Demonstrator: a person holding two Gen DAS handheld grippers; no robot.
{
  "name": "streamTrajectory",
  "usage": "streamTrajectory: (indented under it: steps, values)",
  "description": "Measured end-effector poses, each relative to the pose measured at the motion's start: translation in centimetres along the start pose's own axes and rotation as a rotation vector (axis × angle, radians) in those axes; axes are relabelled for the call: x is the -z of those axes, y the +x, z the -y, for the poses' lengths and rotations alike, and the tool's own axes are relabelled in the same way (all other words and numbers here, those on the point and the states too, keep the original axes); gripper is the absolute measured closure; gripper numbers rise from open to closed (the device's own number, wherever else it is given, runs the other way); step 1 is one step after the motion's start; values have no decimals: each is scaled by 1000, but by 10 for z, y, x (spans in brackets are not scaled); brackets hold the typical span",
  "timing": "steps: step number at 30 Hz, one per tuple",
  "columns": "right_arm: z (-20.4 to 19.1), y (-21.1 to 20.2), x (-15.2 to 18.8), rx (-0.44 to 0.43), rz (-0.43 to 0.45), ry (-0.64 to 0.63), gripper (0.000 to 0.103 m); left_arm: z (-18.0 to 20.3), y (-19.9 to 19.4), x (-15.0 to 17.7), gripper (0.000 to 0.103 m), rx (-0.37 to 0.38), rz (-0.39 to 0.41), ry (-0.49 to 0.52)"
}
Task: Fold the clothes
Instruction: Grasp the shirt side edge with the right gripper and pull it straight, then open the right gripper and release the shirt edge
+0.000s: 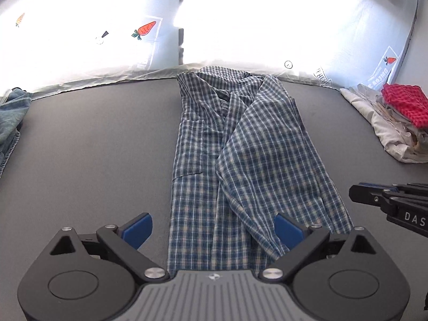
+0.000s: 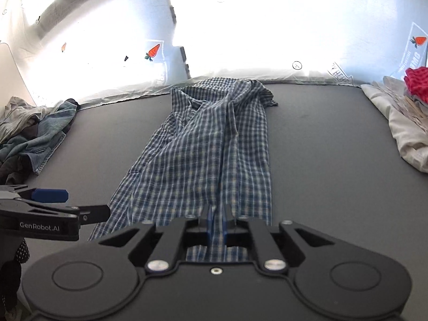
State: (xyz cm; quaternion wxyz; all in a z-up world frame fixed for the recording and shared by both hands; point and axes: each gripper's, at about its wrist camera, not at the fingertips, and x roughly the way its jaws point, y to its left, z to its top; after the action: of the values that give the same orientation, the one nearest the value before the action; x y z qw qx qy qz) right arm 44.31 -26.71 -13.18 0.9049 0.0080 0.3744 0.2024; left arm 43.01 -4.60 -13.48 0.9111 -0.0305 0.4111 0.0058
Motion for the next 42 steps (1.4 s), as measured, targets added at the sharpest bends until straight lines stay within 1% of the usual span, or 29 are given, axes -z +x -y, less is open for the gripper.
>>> streamTrajectory:
  steps: [1, 2, 3, 4, 7, 8, 9, 10, 11, 14, 15, 19, 21, 22, 25, 28, 30, 32, 33, 35, 37, 39, 42]
  values:
    - [-3, 10, -9, 4, 7, -14, 92, 0, 6, -7, 12, 7, 7, 0]
    - [-6, 20, -18, 9, 14, -28, 83, -1, 12, -13, 12, 12, 9, -2]
    - [-9, 31, -27, 13, 22, -42, 68, -1, 21, -19, 12, 12, 8, -6]
    - [-10, 41, -35, 18, 28, -53, 63, -2, 32, -27, 12, 7, 3, -12]
    - [-11, 75, -58, 39, 42, -73, 55, -4, 68, -48, 11, -12, -25, -31]
    - [-10, 90, -65, 52, 42, -76, 47, -5, 81, -55, 11, -18, -40, -38]
    - [-8, 102, -70, 65, 41, -77, 34, -6, 94, -61, 11, -24, -57, -45]
    - [-5, 115, -75, 84, 36, -75, 26, -7, 107, -67, 11, -31, -74, -51]
    - [-1, 129, -80, 112, 30, -70, 15, -8, 120, -73, 11, -39, -92, -56]
    - [13, 164, -89, 175, 18, -54, 10, -12, 155, -87, 11, -57, -112, -43]
    - [18, 174, -92, 195, 13, -53, 3, -14, 165, -93, 11, -68, -114, -29]
    - [45, 211, -105, 256, 3, -29, 1, -23, 205, -120, 10, -105, -108, 12]
    - [56, 227, -113, 255, 1, -3, 1, -32, 224, -132, 9, -111, -106, 16]
    - [61, 236, -118, 254, -3, 3, 1, -37, 232, -138, 2, -108, -97, 15]
    - [70, 259, -133, 272, 6, -19, 0, -48, 254, -157, 0, -137, -80, 19]
    - [76, 276, -147, 269, 17, -34, 0, -59, 270, -174, 0, -120, -70, 3]
    - [80, 285, -157, 245, 1, -40, 0, -65, 277, -186, 0, -112, -71, -6]
    - [80, 287, -163, 225, -17, -61, 0, -69, 275, -197, 0, -124, -70, -22]
    - [80, 286, -166, 220, -21, -72, 0, -70, 269, -200, 1, -117, -56, -35]
    - [79, 272, -166, 219, 0, -81, 0, -73, 246, -204, 0, -72, 1, -72]
    - [80, 253, -161, 213, 17, -54, 0, -70, 222, -201, 0, -43, 41, -109]
    - [83, 234, -150, 205, 15, -12, 0, -62, 197, -185, 0, -43, 57, -125]
    - [86, 203, -120, 174, -28, 43, 0, -60, 163, -141, 0, -57, 21, -153]
